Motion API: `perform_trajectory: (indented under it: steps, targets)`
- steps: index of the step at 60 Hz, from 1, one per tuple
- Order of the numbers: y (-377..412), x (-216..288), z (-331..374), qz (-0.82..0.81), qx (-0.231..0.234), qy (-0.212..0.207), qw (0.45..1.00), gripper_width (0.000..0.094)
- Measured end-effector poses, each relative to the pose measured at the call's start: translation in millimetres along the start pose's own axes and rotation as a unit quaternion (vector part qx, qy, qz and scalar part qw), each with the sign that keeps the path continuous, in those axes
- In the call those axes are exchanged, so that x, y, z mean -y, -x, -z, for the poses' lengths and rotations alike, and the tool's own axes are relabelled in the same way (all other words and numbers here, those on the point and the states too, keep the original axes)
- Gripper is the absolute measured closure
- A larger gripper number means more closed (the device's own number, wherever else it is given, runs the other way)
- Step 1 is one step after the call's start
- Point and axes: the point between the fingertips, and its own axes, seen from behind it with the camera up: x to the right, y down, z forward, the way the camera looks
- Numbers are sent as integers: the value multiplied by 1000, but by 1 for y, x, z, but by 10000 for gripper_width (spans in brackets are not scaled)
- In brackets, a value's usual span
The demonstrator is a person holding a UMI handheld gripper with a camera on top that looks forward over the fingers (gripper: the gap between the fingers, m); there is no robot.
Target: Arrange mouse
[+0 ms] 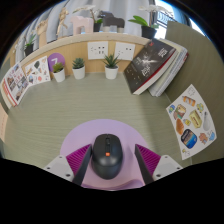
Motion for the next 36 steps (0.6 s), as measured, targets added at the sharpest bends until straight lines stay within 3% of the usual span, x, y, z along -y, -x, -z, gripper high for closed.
perform_trajectory:
  steps: [4, 16, 36]
  targets:
    - [6, 1, 14, 2, 3, 2, 1000, 70]
    - [29, 18, 105, 0, 5, -44, 999, 67]
    - [70, 41, 266, -25, 12, -159, 987, 69]
